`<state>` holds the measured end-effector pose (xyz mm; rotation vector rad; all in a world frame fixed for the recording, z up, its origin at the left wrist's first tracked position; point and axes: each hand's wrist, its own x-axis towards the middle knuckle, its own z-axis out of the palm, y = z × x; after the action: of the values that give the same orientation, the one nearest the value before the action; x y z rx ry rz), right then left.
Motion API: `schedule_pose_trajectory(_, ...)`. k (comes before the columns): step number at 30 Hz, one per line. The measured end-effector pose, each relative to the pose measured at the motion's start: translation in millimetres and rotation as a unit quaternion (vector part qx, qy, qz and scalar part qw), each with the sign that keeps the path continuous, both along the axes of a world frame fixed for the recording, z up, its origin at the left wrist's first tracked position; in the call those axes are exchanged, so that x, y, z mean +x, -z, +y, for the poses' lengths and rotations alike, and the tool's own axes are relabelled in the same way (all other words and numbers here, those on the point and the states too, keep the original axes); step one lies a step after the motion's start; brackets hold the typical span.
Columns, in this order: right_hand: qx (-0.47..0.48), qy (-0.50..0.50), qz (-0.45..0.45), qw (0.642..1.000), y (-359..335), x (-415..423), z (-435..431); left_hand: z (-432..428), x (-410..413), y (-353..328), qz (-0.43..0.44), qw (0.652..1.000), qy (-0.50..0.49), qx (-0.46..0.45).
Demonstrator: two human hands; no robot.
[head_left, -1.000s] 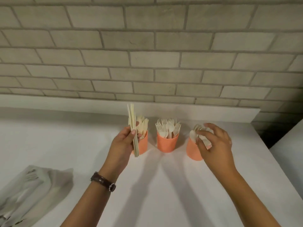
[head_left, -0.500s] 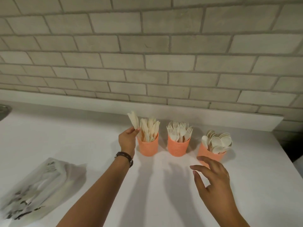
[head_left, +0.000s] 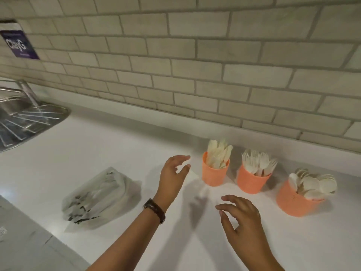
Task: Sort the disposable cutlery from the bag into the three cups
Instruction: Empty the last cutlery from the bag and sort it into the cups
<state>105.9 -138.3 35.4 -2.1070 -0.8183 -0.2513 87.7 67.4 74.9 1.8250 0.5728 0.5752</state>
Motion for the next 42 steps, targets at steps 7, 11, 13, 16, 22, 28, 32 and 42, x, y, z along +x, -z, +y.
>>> schedule_pose_trajectory(7,0.027,-0.053,0.199,0.978,13.4,-48.4,112.0,94.5,-143.2,-3.0,0.090,0.992,0.024,0.085)
schedule_pose_trajectory(11,0.041,-0.021,0.319,0.947,16.1,-78.6,182.3,151.4,-197.8,20.0,0.153,0.965,0.027,0.214)
schedule_pose_trajectory(13,0.035,0.000,0.337,0.941,17.2,-90.2,212.3,167.7,-215.0,34.4,0.187,0.944,0.049,0.268)
schedule_pose_trajectory(16,0.022,0.020,0.354,0.935,14.3,-103.4,250.2,185.7,-228.3,48.5,0.215,0.918,0.106,0.317)
schedule_pose_trajectory(22,-0.006,0.045,0.355,0.934,25.2,-112.3,289.3,206.5,-229.1,66.5,0.180,0.892,0.193,0.366)
schedule_pose_trajectory(28,-0.050,0.049,0.305,0.950,36.8,-110.8,284.5,212.1,-222.1,66.8,0.221,0.892,0.229,0.322)
schedule_pose_trajectory(32,-0.026,0.046,0.317,0.947,38.7,-110.6,284.7,213.9,-195.0,57.0,0.281,0.875,0.218,0.329)
schedule_pose_trajectory(42,0.021,0.040,0.296,0.954,29.1,-107.0,294.9,209.8,-135.6,75.0,0.477,0.791,0.170,0.342)
